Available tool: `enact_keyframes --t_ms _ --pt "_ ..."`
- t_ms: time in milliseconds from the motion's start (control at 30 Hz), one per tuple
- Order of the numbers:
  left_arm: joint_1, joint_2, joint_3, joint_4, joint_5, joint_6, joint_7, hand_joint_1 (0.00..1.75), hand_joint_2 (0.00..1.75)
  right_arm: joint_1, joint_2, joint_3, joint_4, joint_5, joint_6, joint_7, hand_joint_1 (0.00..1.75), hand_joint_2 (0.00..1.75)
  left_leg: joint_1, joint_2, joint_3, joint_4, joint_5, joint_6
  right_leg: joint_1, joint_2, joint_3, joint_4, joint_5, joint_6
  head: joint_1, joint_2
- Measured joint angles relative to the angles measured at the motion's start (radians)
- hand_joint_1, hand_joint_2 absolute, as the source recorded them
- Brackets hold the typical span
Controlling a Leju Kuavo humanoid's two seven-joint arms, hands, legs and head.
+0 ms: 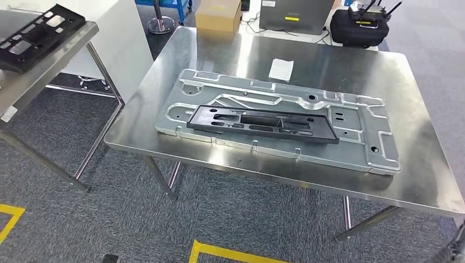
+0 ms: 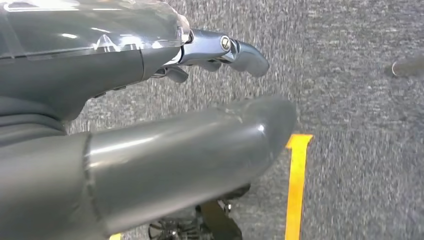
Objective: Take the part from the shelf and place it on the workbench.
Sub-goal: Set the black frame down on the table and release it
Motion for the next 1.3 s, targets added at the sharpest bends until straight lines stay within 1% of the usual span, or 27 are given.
enact_keyframes --t_ms 33,67,167,200,233,267,333,400,433,500,567,667,700,733,767,800,833,867,933,967,1033,1067,1133,1200,1233,1267,1300 --pt "0.001 -0.001 0.002 0.000 0.001 0.000 0.000 0.00 0.00 0.013 0.007 0.000 -0.001 -0.008 0.012 -0.004 0.00 0.00 0.002 -0.001 -0.004 0.005 -0.010 -0.006 -0.001 -0.001 -0.008 -0.003 0.012 -0.008 0.002 0.000" --pt "0.003 -0.001 0.003 0.000 0.003 0.000 0.000 0.00 0.00 0.024 0.014 0.000 -0.001 -0.016 0.026 -0.008 0.00 0.00 0.002 -0.002 -0.011 0.023 -0.040 -0.012 -0.003 -0.003 -0.020 -0.007 0.027 -0.016 -0.001 0.000" --pt "0.005 -0.002 0.010 0.000 0.009 0.000 0.000 0.00 0.00 0.050 0.037 -0.004 0.001 -0.036 0.068 -0.024 0.00 0.00 0.004 -0.003 -0.040 0.176 -0.198 -0.024 -0.005 -0.006 -0.066 -0.005 0.064 -0.028 -0.009 0.000" --pt "0.005 -0.002 0.011 0.000 0.011 0.000 0.000 0.00 0.00 0.056 0.047 -0.009 0.002 -0.044 0.092 -0.028 0.00 0.00 0.004 -0.003 -0.043 0.235 -0.221 -0.028 -0.004 -0.007 -0.084 -0.001 0.076 -0.027 -0.009 0.000" --pt "0.005 -0.002 0.012 0.000 0.014 0.000 0.000 0.00 0.00 0.060 0.060 -0.017 0.006 -0.054 0.128 -0.032 0.00 0.00 0.004 -0.003 -0.036 0.274 -0.217 -0.031 -0.004 -0.008 -0.104 0.005 0.088 -0.026 -0.010 0.000" --pt "0.005 -0.003 0.013 0.000 0.016 0.000 0.000 0.00 0.00 0.063 0.076 -0.028 0.011 -0.065 0.170 -0.037 0.00 0.00 0.004 -0.003 -0.016 0.285 -0.191 -0.032 -0.005 -0.008 -0.125 0.013 0.098 -0.024 -0.010 0.000" --pt "0.003 -0.003 0.014 0.000 0.019 0.000 0.000 0.00 0.00 0.067 0.111 -0.058 0.025 -0.082 0.246 -0.051 0.00 0.00 0.005 -0.003 0.071 0.205 -0.144 -0.031 -0.006 -0.009 -0.165 0.033 0.115 -0.017 -0.010 0.000" --pt "0.000 -0.004 0.014 -0.001 0.020 0.000 0.000 0.00 0.00 0.070 0.143 -0.092 0.039 -0.089 0.297 -0.061 0.00 0.00 0.003 -0.005 0.175 0.060 -0.168 -0.023 -0.004 -0.010 -0.191 0.054 0.127 -0.007 -0.011 0.000" --pt "-0.001 -0.005 0.014 -0.001 0.021 0.000 -0.001 0.00 0.00 0.070 0.161 -0.111 0.047 -0.090 0.322 -0.059 0.00 0.00 0.001 -0.006 0.205 0.010 -0.188 -0.016 -0.002 -0.011 -0.197 0.059 0.134 -0.002 -0.011 0.000" --pt "0.000 -0.008 0.015 -0.002 0.025 0.000 0.001 0.00 0.00 0.069 0.196 -0.157 0.076 -0.095 0.384 -0.045 0.00 0.00 -0.002 -0.006 0.207 -0.015 -0.190 0.001 -0.001 -0.012 -0.202 0.058 0.150 0.010 -0.011 0.000" --pt "0.002 -0.011 0.015 -0.002 0.031 0.000 0.004 0.00 0.00 0.066 0.226 -0.210 0.127 -0.110 0.433 -0.032 0.00 0.00 0.000 -0.001 0.188 -0.018 -0.168 0.020 -0.005 -0.009 -0.215 0.075 0.123 0.023 -0.011 0.000" --pt "0.003 -0.015 0.016 -0.002 0.036 0.000 0.006 0.00 0.00 0.057 0.248 -0.285 0.217 -0.136 0.469 -0.029 0.00 0.00 0.001 0.004 0.141 -0.019 -0.129 0.035 -0.010 -0.005 -0.261 0.220 -0.022 0.038 -0.008 0.000" --pt "0.004 -0.015 0.016 -0.002 0.036 0.000 0.006 0.00 0.00 0.053 0.253 -0.307 0.241 -0.139 0.474 -0.031 0.00 0.00 0.000 0.004 0.124 -0.018 -0.116 0.035 -0.010 -0.004 -0.271 0.280 -0.051 0.040 -0.008 0.000" --pt "0.005 -0.015 0.016 -0.002 0.036 0.000 0.006 0.00 0.00 0.050 0.257 -0.324 0.261 -0.141 0.477 -0.032 0.00 0.00 -0.001 0.004 0.106 -0.016 -0.103 0.034 -0.011 -0.004 -0.270 0.321 -0.053 0.042 -0.008 0.000" --pt "0.006 -0.016 0.016 -0.002 0.036 0.000 0.006 0.00 0.00 0.047 0.261 -0.338 0.278 -0.142 0.478 -0.032 0.00 0.00 -0.001 0.005 0.090 -0.014 -0.091 0.032 -0.012 -0.004 -0.255 0.334 -0.033 0.041 -0.008 0.000" --pt "0.006 -0.016 0.016 -0.002 0.036 0.000 0.006 0.00 0.00 0.044 0.264 -0.348 0.293 -0.142 0.479 -0.027 0.00 0.00 -0.001 0.005 0.074 -0.012 -0.080 0.030 -0.012 -0.003 -0.221 0.311 -0.002 0.039 -0.008 0.000" --pt "0.006 -0.016 0.016 -0.003 0.036 0.000 0.007 0.00 0.00 0.039 0.267 -0.358 0.308 -0.141 0.479 -0.018 0.00 0.00 -0.001 0.005 0.060 -0.009 -0.069 0.027 -0.012 -0.003 -0.170 0.255 0.024 0.035 -0.008 0.000" --pt "0.006 -0.018 0.016 -0.003 0.036 0.000 0.008 0.00 0.00 0.032 0.269 -0.368 0.325 -0.141 0.484 -0.007 0.00 0.00 -0.002 0.004 0.050 -0.006 -0.060 0.023 -0.009 -0.003 -0.107 0.176 0.031 0.028 -0.008 0.000" --pt "0.005 -0.021 0.016 -0.003 0.037 0.000 0.009 0.00 0.00 0.010 0.272 -0.398 0.374 -0.145 0.509 0.012 0.00 0.00 -0.003 0.005 0.038 -0.003 -0.043 0.013 -0.003 -0.002 -0.010 0.036 0.009 0.016 -0.009 0.000" --pt "0.005 -0.023 0.016 -0.004 0.038 0.000 0.010 0.00 0.00 -0.006 0.273 -0.422 0.412 -0.144 0.532 0.017 0.00 0.00 -0.002 0.005 0.035 -0.004 -0.034 0.006 0.001 -0.002 0.008 0.000 -0.002 0.010 -0.009 0.000" --pt "0.006 -0.023 0.016 -0.004 0.039 0.002 0.013 0.00 0.00 -0.055 0.276 -0.502 0.527 -0.113 0.591 0.010 0.00 0.00 0.000 0.005 0.028 -0.007 -0.023 -0.007 0.000 -0.002 0.001 -0.019 0.007 0.000 -0.008 0.000" --pt "0.007 -0.024 0.016 -0.004 0.039 0.004 0.015 0.00 0.00 -0.087 0.278 -0.557 0.600 -0.078 0.620 -0.002 0.00 0.00 0.001 0.004 0.021 0.002 -0.037 -0.012 -0.002 -0.004 -0.008 -0.022 0.018 -0.008 -0.009 0.000" --pt "0.010 -0.025 0.016 -0.004 0.039 0.009 0.023 0.00 0.00 -0.155 0.278 -0.681 0.763 0.005 0.656 -0.033 0.00 0.00 0.003 0.001 -0.004 0.071 -0.119 -0.019 -0.005 -0.010 -0.030 -0.026 0.042 -0.019 -0.012 0.000" --pt "0.011 -0.025 0.016 -0.004 0.039 0.014 0.032 0.00 0.00 -0.218 0.267 -0.802 0.932 0.075 0.658 -0.056 0.00 0.00 0.004 0.001 -0.033 0.194 -0.202 -0.025 -0.005 -0.020 -0.054 -0.023 0.060 -0.023 -0.015 0.000" --pt "0.011 -0.026 0.016 -0.004 0.039 0.017 0.037 0.00 0.00 -0.246 0.257 -0.857 1.017 0.104 0.649 -0.064 0.00 0.00 0.004 0.001 -0.040 0.244 -0.209 -0.028 -0.005 -0.027 -0.067 -0.019 0.067 -0.022 -0.015 0.000" --pt "0.012 -0.026 0.016 -0.004 0.039 0.021 0.041 0.00 0.00 -0.273 0.245 -0.909 1.102 0.130 0.636 -0.070 0.00 0.00 0.004 0.001 -0.033 0.267 -0.194 -0.030 -0.005 -0.034 -0.080 -0.013 0.073 -0.020 -0.015 0.000" --pt "0.013 -0.028 0.016 -0.004 0.039 0.026 0.044 0.00 0.00 -0.297 0.233 -0.955 1.182 0.155 0.620 -0.075 0.00 0.00 0.004 0.003 -0.008 0.253 -0.166 -0.030 -0.005 -0.043 -0.093 -0.005 0.076 -0.018 -0.015 0.000"
